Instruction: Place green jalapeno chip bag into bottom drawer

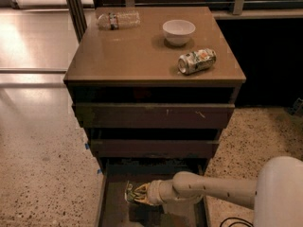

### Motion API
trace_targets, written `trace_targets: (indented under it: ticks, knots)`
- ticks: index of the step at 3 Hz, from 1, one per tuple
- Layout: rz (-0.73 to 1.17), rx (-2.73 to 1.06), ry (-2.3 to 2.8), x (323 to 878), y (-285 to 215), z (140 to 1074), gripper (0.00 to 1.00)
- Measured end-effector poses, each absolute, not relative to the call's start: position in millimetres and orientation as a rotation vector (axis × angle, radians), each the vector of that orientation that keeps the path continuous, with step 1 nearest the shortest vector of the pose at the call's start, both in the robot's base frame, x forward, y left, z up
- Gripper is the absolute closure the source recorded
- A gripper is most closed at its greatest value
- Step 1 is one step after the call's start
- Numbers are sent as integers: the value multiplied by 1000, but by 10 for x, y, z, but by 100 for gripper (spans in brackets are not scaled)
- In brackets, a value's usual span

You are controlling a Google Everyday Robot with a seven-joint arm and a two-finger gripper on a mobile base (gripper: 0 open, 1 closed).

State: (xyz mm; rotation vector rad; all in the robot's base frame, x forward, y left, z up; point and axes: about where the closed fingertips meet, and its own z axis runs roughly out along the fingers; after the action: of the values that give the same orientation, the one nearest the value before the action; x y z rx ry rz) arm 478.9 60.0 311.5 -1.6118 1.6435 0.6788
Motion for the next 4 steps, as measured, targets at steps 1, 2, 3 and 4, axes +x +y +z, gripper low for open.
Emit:
trace_targets:
  ticks: [1, 2, 3, 4]
  knots:
    - [703, -1602, 1616, 5185, 738, 2857, 100]
    - [747, -1522, 1620, 5442, 891, 2514, 100]
    - [779, -1471, 1628, 5485, 978, 2299, 100]
    - [755, -1440, 1659, 5374, 944, 2208, 100]
